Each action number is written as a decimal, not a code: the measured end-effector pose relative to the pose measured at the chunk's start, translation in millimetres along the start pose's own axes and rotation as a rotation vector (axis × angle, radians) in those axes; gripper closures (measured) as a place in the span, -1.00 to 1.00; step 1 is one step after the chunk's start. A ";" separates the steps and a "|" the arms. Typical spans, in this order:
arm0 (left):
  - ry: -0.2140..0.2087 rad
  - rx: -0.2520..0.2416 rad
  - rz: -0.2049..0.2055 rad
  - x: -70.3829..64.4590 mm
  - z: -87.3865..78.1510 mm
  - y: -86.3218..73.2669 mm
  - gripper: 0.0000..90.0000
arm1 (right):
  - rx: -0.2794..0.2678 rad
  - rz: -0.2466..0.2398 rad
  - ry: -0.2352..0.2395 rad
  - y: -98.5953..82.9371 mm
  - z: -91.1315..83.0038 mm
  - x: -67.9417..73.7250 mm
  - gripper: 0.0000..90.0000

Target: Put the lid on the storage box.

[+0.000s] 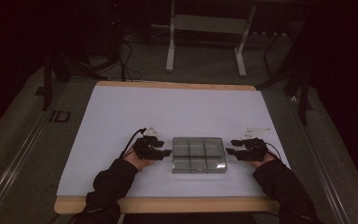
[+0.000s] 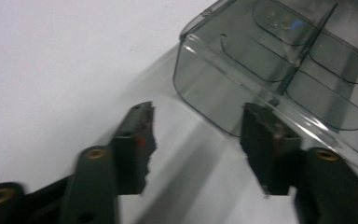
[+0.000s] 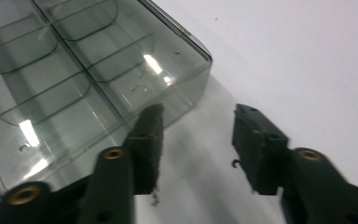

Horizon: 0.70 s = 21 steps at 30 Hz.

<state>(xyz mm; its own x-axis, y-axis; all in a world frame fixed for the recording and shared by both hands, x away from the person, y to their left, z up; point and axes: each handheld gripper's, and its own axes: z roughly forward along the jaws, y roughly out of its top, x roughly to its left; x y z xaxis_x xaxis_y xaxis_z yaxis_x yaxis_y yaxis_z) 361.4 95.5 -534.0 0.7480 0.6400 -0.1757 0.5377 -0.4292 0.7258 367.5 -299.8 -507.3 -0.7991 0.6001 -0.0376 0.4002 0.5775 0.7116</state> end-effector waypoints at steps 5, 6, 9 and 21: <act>-0.032 -0.022 -0.017 4.8 -2.9 -6.7 -0.52 | -0.032 0.031 -0.019 -6.1 -5.2 -3.8 -0.30; -0.029 -0.022 -0.025 5.5 -3.2 -7.4 -0.59 | -0.042 0.041 -0.016 -7.6 -6.4 -4.8 -0.42; -0.013 -0.044 -0.019 4.8 -3.6 -10.0 -0.72 | -0.056 0.041 -0.013 -12.3 -7.9 -5.6 -0.64; -0.006 -0.084 -0.003 -0.6 -7.4 -20.9 -0.93 | -0.087 0.097 -0.055 -25.1 -11.1 -10.2 -0.71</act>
<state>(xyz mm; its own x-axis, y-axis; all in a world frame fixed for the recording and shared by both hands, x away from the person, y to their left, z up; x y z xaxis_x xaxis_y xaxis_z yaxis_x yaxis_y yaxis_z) 346.8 108.9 -544.2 0.7486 0.6376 -0.1818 0.5056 -0.3716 0.7786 360.6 -326.5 -517.0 -0.7317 0.6816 -0.0027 0.4320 0.4668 0.7717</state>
